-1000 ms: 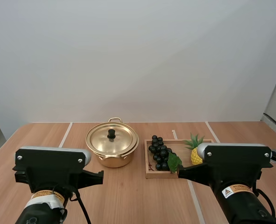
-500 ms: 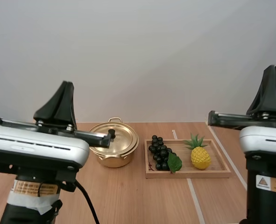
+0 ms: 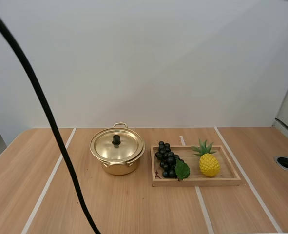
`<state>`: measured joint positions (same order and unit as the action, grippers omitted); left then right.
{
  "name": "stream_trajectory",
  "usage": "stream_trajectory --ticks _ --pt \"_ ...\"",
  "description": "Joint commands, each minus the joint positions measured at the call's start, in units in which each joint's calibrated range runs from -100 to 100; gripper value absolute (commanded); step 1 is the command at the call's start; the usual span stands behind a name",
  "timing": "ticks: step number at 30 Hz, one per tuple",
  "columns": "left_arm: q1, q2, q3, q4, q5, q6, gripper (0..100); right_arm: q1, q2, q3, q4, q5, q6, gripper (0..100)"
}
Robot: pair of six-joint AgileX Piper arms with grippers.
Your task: Open the pot, put the pineapple inside, and close it
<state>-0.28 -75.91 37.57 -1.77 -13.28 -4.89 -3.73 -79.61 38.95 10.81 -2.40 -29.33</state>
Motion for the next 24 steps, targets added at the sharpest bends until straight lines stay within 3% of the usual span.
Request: stream_trajectory --ticks 1,8,13,20,24 --pt "-0.06 7.12 -14.39 -1.23 20.0 0.23 0 -1.11 7.78 -12.95 0.05 14.64 -0.98 0" --pt "-0.06 25.63 -47.97 0.79 60.27 -0.21 0 -1.81 25.2 -41.24 -0.92 44.8 -0.46 0" --pt "-0.06 38.35 -69.24 1.77 83.38 -0.21 0 -1.81 36.77 -60.9 -8.37 65.05 4.92 0" --pt "-0.06 52.1 -85.43 1.77 113.28 -2.02 0 -1.81 51.28 -80.56 -12.44 99.98 4.91 0" --pt "-0.06 57.2 -86.1 2.09 113.28 -1.35 0 -1.81 56.06 -83.6 -14.53 102.4 4.91 0"
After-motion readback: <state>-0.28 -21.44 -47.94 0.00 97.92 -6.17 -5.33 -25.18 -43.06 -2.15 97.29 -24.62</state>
